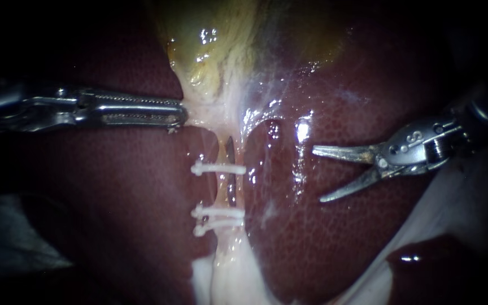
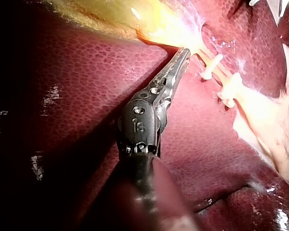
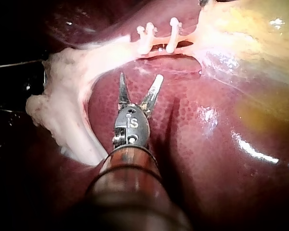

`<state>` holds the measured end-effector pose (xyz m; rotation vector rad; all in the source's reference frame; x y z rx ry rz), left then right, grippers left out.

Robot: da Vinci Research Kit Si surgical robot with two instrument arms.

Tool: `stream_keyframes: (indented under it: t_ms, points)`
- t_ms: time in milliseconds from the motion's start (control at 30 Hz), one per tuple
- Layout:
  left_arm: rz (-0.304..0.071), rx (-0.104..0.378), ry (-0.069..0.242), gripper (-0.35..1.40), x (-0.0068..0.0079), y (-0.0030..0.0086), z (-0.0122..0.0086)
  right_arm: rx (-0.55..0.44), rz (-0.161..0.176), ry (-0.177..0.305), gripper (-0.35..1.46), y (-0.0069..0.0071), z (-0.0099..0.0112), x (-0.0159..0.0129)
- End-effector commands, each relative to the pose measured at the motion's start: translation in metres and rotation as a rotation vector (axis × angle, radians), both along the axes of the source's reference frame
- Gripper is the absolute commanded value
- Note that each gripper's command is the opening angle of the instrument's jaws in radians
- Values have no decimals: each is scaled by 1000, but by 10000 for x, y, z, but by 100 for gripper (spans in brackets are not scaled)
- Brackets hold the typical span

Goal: Go to the cutting position left tube

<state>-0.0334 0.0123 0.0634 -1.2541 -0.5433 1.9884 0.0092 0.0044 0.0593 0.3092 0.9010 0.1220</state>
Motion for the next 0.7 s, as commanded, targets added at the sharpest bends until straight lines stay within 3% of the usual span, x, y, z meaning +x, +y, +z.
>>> stream_keyframes:
  t_ms: [33,267,433,700]
  points:
    - [0,1,0,-35,0,0,-1,2,1,0,145,0,0,0]
    - [10,17,-8,-35,16,3,-32,5,-1,2,145,0,0,0]
    - [-16,6,-21,-35,34,13,-64,11,-6,6,145,0,0,1]
    - [-18,0,-21,-35,35,12,-68,38,-22,53,145,-5,-1,21]
